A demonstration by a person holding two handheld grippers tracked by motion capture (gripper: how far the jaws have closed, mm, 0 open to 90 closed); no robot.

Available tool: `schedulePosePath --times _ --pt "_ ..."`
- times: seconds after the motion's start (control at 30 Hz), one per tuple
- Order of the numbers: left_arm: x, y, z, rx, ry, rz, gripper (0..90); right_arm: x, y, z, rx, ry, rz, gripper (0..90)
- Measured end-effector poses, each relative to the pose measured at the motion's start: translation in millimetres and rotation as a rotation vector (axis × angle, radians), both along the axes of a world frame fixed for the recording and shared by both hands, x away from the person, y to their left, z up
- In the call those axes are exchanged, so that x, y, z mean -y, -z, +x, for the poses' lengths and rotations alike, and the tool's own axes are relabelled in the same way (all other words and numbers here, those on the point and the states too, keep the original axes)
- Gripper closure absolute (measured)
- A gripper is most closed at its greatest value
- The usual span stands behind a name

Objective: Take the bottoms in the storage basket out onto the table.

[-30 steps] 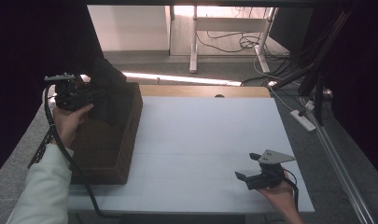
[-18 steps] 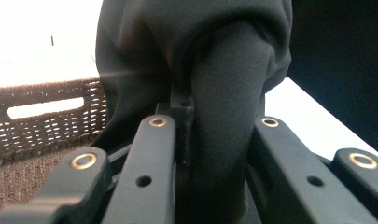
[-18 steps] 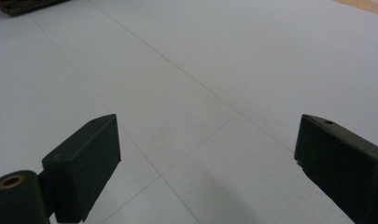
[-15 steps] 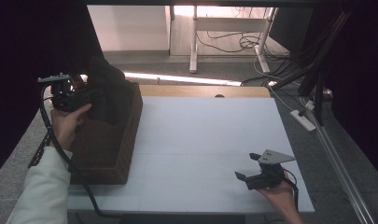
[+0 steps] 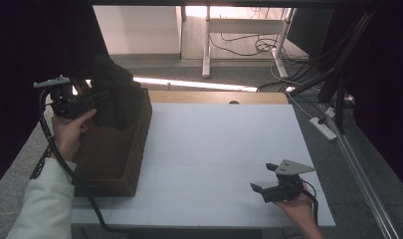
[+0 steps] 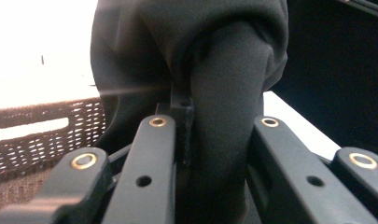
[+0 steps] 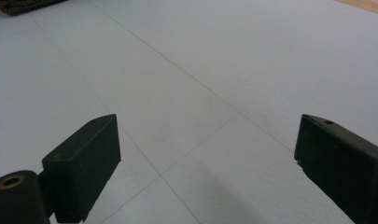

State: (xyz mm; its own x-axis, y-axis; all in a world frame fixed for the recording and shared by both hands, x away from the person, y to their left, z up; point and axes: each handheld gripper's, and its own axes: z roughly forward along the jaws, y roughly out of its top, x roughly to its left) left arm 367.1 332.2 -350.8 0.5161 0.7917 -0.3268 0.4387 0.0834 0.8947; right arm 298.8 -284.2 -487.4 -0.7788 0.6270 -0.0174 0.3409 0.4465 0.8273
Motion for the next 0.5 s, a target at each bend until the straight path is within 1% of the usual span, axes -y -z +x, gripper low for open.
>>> schedulePosePath --times 0.23,0.33,0.5 --pt "7.1 -6.2 -5.8 0.022 0.028 -0.019 77.1 0.2 -0.1 0.1 0.0 0.001 0.002 7.2" --pt "11.2 -7.6 -6.9 0.028 0.043 -0.018 77.1 0.2 0.0 0.1 0.0 0.001 0.002 7.2" --pt "16.0 -8.5 -8.4 0.037 0.062 -0.037 77.1 0.3 -0.1 0.1 0.001 0.003 0.002 7.2"
